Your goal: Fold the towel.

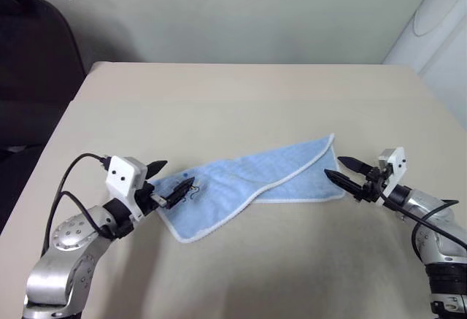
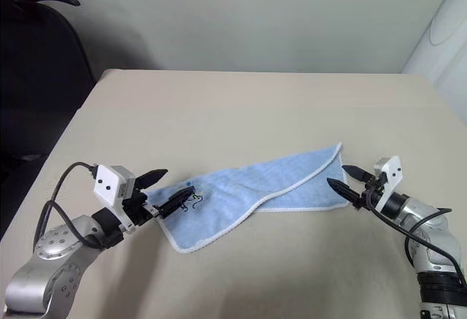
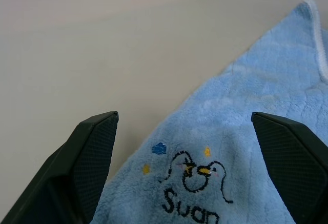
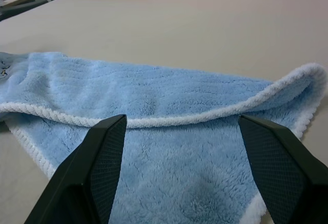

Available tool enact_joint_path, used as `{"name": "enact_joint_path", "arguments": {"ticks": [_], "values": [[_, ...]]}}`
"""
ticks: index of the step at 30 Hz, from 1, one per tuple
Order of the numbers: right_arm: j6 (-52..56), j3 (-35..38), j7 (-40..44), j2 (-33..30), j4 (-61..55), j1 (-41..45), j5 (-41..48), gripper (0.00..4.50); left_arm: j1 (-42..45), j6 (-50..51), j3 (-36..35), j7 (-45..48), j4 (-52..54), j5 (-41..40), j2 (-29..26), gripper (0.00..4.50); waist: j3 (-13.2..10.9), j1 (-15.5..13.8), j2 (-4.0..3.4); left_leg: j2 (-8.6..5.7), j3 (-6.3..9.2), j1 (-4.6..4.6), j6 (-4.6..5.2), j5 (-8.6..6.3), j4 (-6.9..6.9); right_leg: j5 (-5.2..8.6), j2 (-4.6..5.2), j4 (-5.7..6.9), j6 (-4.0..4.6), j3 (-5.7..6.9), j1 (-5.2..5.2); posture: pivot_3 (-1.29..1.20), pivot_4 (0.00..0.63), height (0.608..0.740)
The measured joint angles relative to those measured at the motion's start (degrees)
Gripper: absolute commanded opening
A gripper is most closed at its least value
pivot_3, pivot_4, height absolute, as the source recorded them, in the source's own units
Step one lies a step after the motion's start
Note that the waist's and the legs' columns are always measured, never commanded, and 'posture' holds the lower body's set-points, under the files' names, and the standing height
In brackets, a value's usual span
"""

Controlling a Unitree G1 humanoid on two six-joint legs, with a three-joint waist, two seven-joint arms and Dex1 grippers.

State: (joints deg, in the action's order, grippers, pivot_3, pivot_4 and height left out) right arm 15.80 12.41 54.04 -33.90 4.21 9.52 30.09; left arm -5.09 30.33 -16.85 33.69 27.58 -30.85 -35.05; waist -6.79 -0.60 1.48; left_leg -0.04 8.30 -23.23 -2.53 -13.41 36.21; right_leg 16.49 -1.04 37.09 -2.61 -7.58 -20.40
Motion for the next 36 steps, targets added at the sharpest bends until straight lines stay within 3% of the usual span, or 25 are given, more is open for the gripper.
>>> {"name": "enact_joint_path", "arguments": {"ticks": [10,21,31,36], "values": [[-2.4,-0.1,-1.8,3.0,-2.3,-2.0,-1.1,3.66,4.2,1.0,1.3,1.8,-0.8,-0.3,-2.5,4.50,0.0,0.0,0.00,-0.01,0.02,0.03,0.00,0.00,0.02,0.00,0.01,0.00,0.00,0.01,0.04,0.00,0.150,0.740],[-6.6,0.1,-2.5,-0.8,-2.3,-1.4,-5.0,3.66,7.4,-0.4,7.2,2.3,-3.2,2.2,0.2,4.50,0.0,0.0,0.00,0.00,0.01,0.03,0.00,0.00,0.01,0.00,0.02,0.00,0.00,0.01,0.04,0.00,0.150,0.740],[-15.3,-2.7,-2.3,-4.9,9.2,8.7,-14.5,3.66,4.3,-2.4,9.0,1.4,-2.6,5.0,2.7,4.50,0.0,0.0,-0.01,0.01,0.01,0.04,0.03,-0.01,0.00,0.00,0.03,0.03,0.00,0.01,0.04,0.00,0.150,0.740],[-29.5,-9.2,-2.5,-7.6,22.8,19.3,-25.7,3.50,3.8,-2.7,10.7,1.2,-2.3,6.0,2.7,4.50,0.0,0.1,-0.05,0.01,0.00,0.06,0.10,-0.06,-0.02,0.00,0.06,0.08,0.00,0.01,0.01,0.00,0.150,0.740]]}}
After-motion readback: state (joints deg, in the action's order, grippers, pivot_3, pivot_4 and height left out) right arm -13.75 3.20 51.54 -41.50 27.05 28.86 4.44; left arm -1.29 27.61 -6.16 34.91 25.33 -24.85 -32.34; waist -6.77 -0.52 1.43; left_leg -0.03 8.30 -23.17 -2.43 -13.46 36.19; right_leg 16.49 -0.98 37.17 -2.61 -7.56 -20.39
